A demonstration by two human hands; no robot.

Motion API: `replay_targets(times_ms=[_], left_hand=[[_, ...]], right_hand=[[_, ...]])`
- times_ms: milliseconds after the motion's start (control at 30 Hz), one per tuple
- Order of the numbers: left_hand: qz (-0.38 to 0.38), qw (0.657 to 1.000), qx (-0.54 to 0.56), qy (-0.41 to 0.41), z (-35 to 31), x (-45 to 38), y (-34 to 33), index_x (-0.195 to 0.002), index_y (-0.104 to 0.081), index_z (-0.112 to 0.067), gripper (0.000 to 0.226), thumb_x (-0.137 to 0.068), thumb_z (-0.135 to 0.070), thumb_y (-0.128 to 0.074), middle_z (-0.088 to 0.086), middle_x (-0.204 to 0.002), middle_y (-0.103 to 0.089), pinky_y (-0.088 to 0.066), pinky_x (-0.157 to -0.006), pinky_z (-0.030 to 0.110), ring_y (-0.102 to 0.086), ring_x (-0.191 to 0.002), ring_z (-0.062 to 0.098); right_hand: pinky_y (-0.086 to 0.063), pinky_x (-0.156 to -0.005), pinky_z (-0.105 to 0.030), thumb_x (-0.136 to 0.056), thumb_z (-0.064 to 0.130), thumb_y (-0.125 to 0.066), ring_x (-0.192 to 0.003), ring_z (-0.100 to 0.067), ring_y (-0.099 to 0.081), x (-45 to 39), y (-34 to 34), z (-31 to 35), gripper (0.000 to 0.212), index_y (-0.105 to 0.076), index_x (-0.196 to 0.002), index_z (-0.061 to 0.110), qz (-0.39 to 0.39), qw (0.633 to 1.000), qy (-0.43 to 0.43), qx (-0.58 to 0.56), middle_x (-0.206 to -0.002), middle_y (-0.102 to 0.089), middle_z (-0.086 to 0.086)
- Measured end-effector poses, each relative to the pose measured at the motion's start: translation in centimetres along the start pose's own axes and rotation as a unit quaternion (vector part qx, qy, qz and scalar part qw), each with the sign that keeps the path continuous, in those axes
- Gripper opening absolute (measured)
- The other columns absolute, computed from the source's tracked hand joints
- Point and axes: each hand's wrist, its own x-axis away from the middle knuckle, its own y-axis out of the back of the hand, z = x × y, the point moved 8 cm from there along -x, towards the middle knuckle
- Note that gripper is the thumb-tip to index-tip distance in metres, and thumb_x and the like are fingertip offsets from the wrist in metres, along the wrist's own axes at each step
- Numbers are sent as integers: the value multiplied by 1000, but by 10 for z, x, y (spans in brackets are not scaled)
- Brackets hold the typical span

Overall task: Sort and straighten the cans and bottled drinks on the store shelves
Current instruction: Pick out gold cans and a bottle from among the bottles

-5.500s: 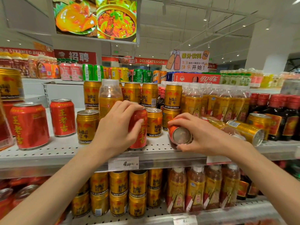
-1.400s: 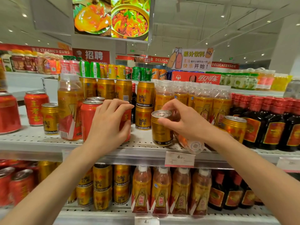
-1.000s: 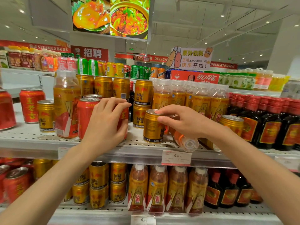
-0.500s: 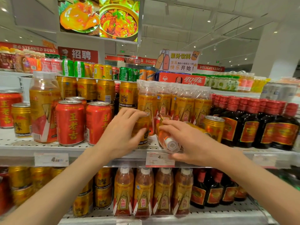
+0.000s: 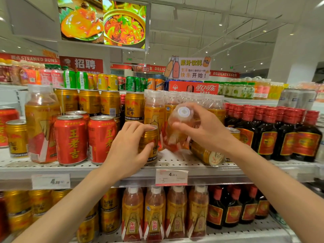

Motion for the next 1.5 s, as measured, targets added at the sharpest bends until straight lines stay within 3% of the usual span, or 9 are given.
replay_targets(times_ms=[200,333,467,700,833,1000,1233,1367,1500], left_hand=[[-1,1000,8,1,0,0,0,-129,-59,-27,43,-89,-40,-56,-13,-123,-57,-39,-102,32,-41,-123,7],[-4,1000,5,2,1,1,-2,-130,-59,-27,43,-89,-40,-56,-13,-123,-57,-40,-103,32,-41,-122,7],[-6,1000,0,0,0,2,-2,-131,-58,-25,43,-90,-39,-56,-11,-124,-57,-40,-103,33,-42,-123,9],[-2,1000,0,-2,-5,3,0,-132,-57,-24,43,-91,-38,-55,-11,-126,-56,-37,-106,31,-40,-125,7],[-6,1000,-18,8,-6,0,1,-128,-59,-27,41,-91,-44,-54,-12,-126,-57,-35,-106,35,-42,-124,8],[-25,999,-34,8,-14,-8,-5,-121,-61,-26,35,-91,-43,-56,-11,-122,-57,-35,-103,35,-44,-121,11],[-56,994,-93,15,-25,-11,-21,-116,-63,-23,33,-87,-39,-57,-5,-114,-58,-31,-101,38,-50,-114,17],[-87,988,-126,0,-25,-5,-24,-117,-63,-18,34,-84,-25,-62,-1,-112,-60,-34,-96,40,-52,-109,22],[-98,987,-126,-3,-26,-3,-23,-118,-63,-18,35,-83,-22,-64,0,-111,-60,-34,-94,41,-51,-109,23]], right_hand=[[-51,-74,-19,-93,60,-57,-88,3,-63,-23,7,-6,45,-57,-118,23,-71,995,-59,-22,-100,-64,17],[-52,-75,-27,-91,71,-48,-93,-9,-63,-35,-5,-11,49,-54,-105,25,-34,993,-110,-11,-105,-65,11],[-54,-98,-47,-87,79,-40,-117,-19,-61,-36,-17,-2,82,-48,-139,17,-16,993,-116,5,-131,-63,0],[-34,-115,-41,-97,66,-39,-144,-22,-39,-33,-8,-6,81,-15,-161,23,54,987,-148,12,-160,-38,-2],[-38,-111,-36,-98,61,-45,-142,-21,-43,-24,0,-13,76,-21,-160,23,93,986,-135,38,-156,-44,2],[-45,-109,-39,-95,56,-54,-130,-15,-50,8,19,-6,70,-36,-153,21,41,986,-60,152,-147,-52,1],[-39,-113,-37,-94,57,-54,-136,-21,-41,72,-9,-27,69,-42,-149,17,77,937,-14,342,-148,-47,-1],[-38,-115,-43,-95,35,-62,-144,-25,-34,81,-16,-28,67,-36,-154,18,61,942,8,330,-157,-40,-2],[-41,-113,-38,-89,26,-71,-137,-22,-41,81,-12,-24,64,-47,-148,18,48,958,25,282,-150,-44,-3]])
